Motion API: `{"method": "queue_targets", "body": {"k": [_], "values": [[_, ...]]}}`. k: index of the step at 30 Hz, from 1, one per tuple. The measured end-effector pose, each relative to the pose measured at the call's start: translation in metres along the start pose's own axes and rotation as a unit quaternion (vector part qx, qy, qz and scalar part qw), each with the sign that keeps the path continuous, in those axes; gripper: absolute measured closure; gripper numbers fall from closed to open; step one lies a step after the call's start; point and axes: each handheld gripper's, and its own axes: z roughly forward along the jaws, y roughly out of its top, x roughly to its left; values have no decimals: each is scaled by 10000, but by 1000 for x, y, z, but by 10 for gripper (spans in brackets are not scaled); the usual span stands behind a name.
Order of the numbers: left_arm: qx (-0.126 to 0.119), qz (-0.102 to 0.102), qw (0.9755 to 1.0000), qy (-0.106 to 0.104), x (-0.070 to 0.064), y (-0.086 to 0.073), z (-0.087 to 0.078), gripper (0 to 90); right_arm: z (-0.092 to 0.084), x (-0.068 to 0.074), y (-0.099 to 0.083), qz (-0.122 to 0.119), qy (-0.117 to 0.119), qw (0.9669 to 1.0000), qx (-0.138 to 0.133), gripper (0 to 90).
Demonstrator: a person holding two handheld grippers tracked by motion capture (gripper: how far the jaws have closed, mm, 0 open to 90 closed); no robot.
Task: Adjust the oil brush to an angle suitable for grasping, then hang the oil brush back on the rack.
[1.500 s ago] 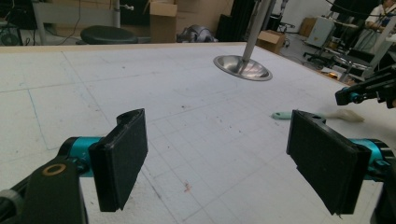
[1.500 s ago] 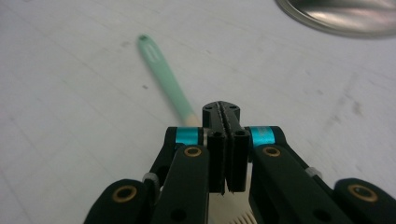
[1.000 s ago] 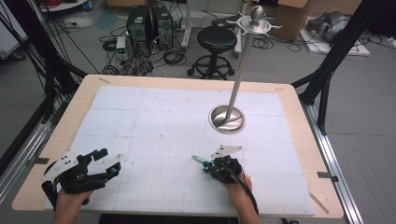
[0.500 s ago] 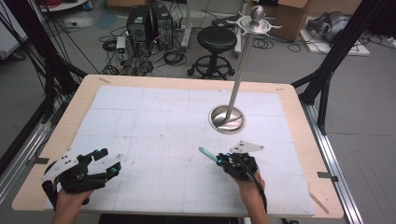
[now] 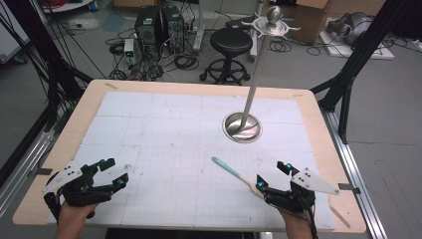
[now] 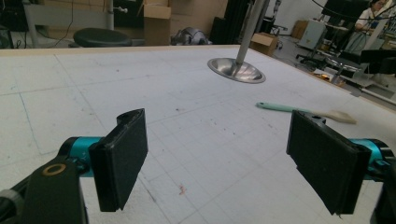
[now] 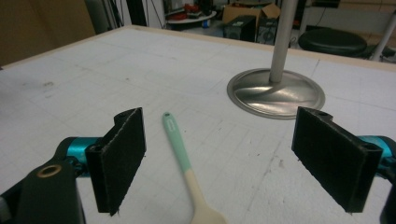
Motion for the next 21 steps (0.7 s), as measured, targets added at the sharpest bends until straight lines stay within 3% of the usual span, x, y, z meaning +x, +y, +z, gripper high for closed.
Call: {"method": "queue_targets", "body": {"k": [5,17,21], "values": [[-16,-39,10000,15,1,0,-1,209,-7,-2,0,-176,-99,9998,-27,167],[-2,-23,10000,8,1,0,1,209,-10,-4,-1,-121,-199,9997,-75,167],[36,-8,10000,-10,1,-1,1,209,-8,-4,-1,-134,-121,9998,-31,167]]}}
